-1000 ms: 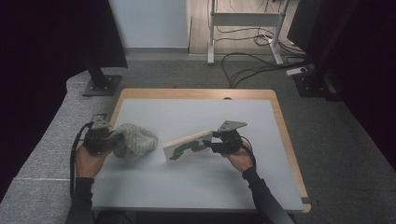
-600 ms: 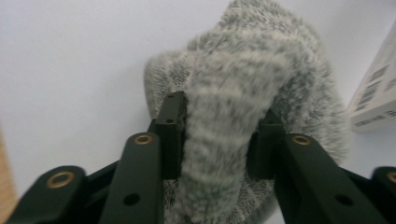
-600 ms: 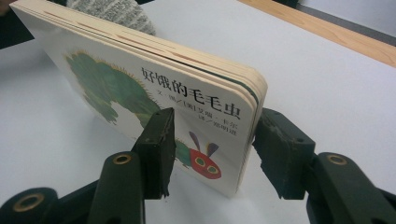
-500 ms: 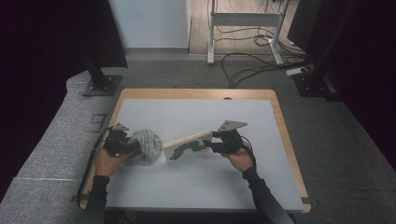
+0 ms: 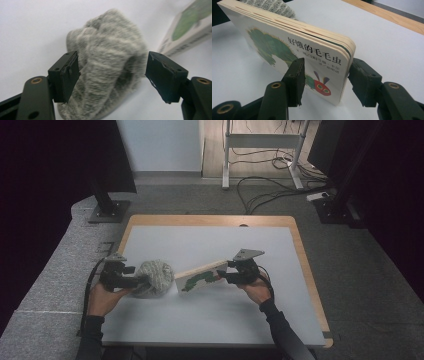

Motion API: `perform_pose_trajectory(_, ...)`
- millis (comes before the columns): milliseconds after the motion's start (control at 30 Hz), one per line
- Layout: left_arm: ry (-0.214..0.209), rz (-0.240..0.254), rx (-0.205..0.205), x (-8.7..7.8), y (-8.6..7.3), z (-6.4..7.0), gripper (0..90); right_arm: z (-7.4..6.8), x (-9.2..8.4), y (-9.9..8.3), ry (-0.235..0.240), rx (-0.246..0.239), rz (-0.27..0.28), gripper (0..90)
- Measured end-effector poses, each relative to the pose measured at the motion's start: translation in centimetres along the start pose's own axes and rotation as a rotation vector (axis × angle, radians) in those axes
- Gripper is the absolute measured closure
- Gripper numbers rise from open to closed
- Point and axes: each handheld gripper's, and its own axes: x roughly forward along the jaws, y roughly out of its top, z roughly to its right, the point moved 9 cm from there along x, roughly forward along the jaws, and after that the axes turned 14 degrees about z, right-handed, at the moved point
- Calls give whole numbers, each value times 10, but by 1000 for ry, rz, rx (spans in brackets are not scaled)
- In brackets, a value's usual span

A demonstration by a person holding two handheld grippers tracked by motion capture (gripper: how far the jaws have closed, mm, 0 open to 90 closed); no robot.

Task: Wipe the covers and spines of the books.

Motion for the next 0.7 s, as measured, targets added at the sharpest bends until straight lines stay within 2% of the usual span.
perform_pose_trajectory(200,-70,5,81,-4,14,32,250,0,1,0,0,2,-4,455)
perform_pose_trajectory(333,-125,3,112,2,20,53,250,0,1,1,1,6,-9,451)
perform_pose_trajectory(433,-168,4,128,10,22,68,279,0,0,1,4,10,-9,449)
perform_pose_trajectory(533,-185,5,152,21,22,78,313,0,0,2,9,13,-12,448)
perform_pose_trajectory(600,-202,8,152,30,21,84,349,0,0,2,16,14,-14,448)
perform_pose_trajectory(700,-207,-9,168,41,17,89,395,0,-2,2,22,18,-15,454)
